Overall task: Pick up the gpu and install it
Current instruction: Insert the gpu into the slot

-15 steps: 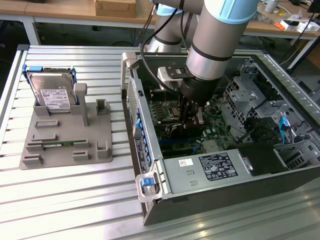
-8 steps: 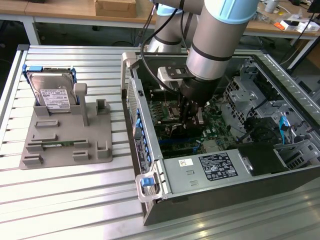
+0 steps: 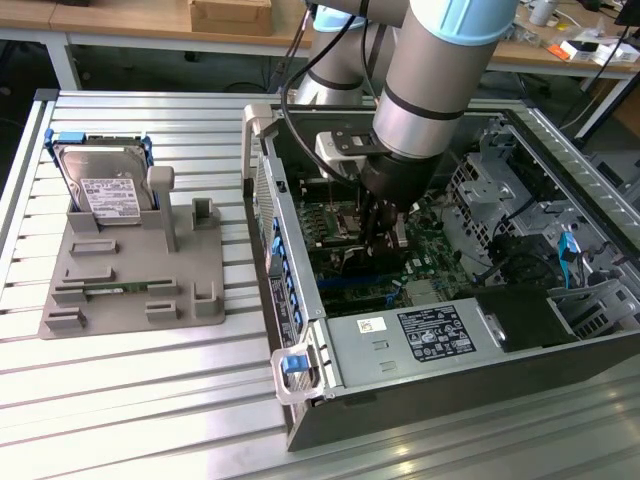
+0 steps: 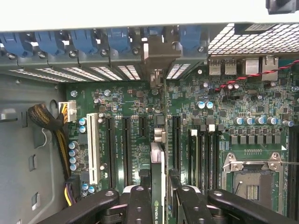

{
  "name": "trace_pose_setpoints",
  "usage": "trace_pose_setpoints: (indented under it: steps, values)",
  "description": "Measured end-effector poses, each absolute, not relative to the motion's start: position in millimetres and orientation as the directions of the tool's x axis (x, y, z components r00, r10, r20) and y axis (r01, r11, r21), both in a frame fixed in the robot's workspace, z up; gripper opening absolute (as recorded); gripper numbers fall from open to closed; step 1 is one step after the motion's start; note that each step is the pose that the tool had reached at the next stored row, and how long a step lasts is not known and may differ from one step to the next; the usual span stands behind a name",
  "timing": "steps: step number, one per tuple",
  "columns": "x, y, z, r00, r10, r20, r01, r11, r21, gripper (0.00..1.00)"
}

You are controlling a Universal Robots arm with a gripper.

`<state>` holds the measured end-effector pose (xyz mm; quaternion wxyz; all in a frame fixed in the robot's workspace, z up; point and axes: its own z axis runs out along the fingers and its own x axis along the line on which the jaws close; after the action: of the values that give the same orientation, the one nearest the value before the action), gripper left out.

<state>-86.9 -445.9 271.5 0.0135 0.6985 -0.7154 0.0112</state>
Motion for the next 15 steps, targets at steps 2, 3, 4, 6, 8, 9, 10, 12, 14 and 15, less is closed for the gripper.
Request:
trace_pose_setpoints:
  steps: [2, 3, 4, 6, 8, 9, 10, 12, 14, 15]
  values:
    - [-87.1, -445.9, 271.0, -0.024, -0.999, 0.029, -1.000, 0.024, 0.003, 0.26]
    - [-87.0, -445.9, 270.7, -0.024, -0.999, 0.026, -1.000, 0.024, 0.003, 0.26]
    - [-87.0, -446.1, 270.6, -0.024, -0.999, 0.026, -1.000, 0.024, 0.003, 0.26]
    - [-87.0, -446.5, 270.5, -0.024, -0.999, 0.026, -1.000, 0.024, 0.003, 0.26]
    - [-87.0, -446.6, 270.2, -0.024, -0.999, 0.026, -1.000, 0.024, 0.003, 0.26]
    - [-87.0, -446.6, 269.9, -0.024, -0.999, 0.026, -1.000, 0.024, 0.003, 0.26]
    - [-87.0, -446.6, 269.3, -0.024, -0.999, 0.026, -1.000, 0.024, 0.003, 0.26]
    - [-87.0, -446.6, 268.9, -0.024, -0.999, 0.025, -1.000, 0.024, 0.003, 0.26]
    - [-87.1, -446.5, 268.8, -0.024, -0.999, 0.025, -1.000, 0.024, 0.003, 0.26]
    - [-87.2, -446.5, 268.8, -0.024, -0.999, 0.024, -1.000, 0.024, 0.003, 0.26]
